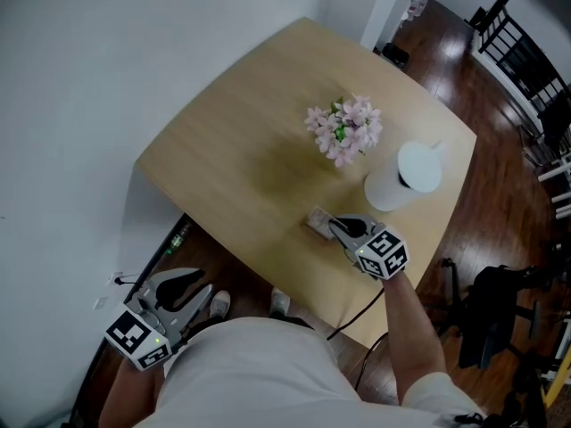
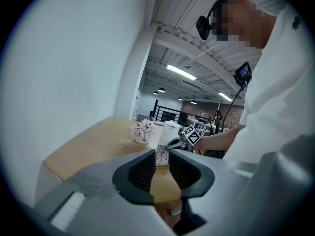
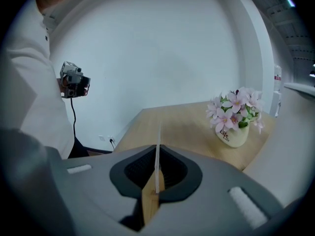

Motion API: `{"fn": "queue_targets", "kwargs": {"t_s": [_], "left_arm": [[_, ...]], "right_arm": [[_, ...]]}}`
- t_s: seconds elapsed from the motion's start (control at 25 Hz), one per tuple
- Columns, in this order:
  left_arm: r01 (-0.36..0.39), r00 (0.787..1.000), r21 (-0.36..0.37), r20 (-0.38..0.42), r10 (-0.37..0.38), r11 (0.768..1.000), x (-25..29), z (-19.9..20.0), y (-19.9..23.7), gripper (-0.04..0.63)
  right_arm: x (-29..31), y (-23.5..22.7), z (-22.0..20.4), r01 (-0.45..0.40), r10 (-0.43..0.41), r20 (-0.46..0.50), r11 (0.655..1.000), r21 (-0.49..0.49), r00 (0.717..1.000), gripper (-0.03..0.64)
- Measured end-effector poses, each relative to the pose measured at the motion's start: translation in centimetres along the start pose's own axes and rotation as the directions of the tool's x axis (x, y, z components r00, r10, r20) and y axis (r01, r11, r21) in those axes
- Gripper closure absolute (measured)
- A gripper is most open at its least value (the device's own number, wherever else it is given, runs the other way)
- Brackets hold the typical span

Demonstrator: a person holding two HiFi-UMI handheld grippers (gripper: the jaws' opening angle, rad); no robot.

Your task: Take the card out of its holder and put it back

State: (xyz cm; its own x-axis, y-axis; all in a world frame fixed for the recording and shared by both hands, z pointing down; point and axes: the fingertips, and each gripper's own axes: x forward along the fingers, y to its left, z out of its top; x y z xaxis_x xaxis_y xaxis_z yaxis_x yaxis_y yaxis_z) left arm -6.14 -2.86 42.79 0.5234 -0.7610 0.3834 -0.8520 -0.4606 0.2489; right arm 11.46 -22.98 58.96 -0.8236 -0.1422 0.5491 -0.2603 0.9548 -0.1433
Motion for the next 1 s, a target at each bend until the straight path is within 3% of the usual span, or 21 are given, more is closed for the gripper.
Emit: {"fn": "queue_targets", "kwargs": {"t_s": [0.44,0.52,0.64,0.76,0.88,1.0], "left_arm": [[-0.009,0.998,-0.053,-0.056,0.006,0.999,0.8,-1.4,-1.8,0.503],[0.001,0.998,-0.052,-0.066,-0.004,0.999,0.7,-1.7,-2.1,0.503],[0.028,0.997,-0.039,-0.075,-0.031,0.999,0.2,-1.9,-2.6,0.503],[0.069,0.995,-0.006,-0.071,-0.069,0.998,-0.7,-1.6,-2.9,0.503],[0.122,0.991,0.037,-0.053,-0.12,0.992,-2.5,-1.2,-3.1,0.503],[0.182,0.983,0.069,-0.034,-0.18,0.981,-5.6,-1.8,-3.1,0.503]], "right_arm": [[0.3,0.0,-0.7,-0.003,0.004,0.034,1.0,-0.017,0.999,0.591],[0.0,0.2,0.0,0.018,-0.017,0.058,1.0,-0.016,0.998,0.536],[-1.4,0.1,1.4,0.124,-0.121,0.105,0.992,-0.016,0.987,0.461],[-4.1,0.3,3.0,0.272,-0.269,0.145,0.962,-0.004,0.952,0.399],[-6.8,2.8,4.2,0.367,-0.366,0.17,0.93,0.03,0.915,0.397],[-8.3,8.5,4.8,0.416,-0.418,0.173,0.908,0.049,0.892,0.397]]}}
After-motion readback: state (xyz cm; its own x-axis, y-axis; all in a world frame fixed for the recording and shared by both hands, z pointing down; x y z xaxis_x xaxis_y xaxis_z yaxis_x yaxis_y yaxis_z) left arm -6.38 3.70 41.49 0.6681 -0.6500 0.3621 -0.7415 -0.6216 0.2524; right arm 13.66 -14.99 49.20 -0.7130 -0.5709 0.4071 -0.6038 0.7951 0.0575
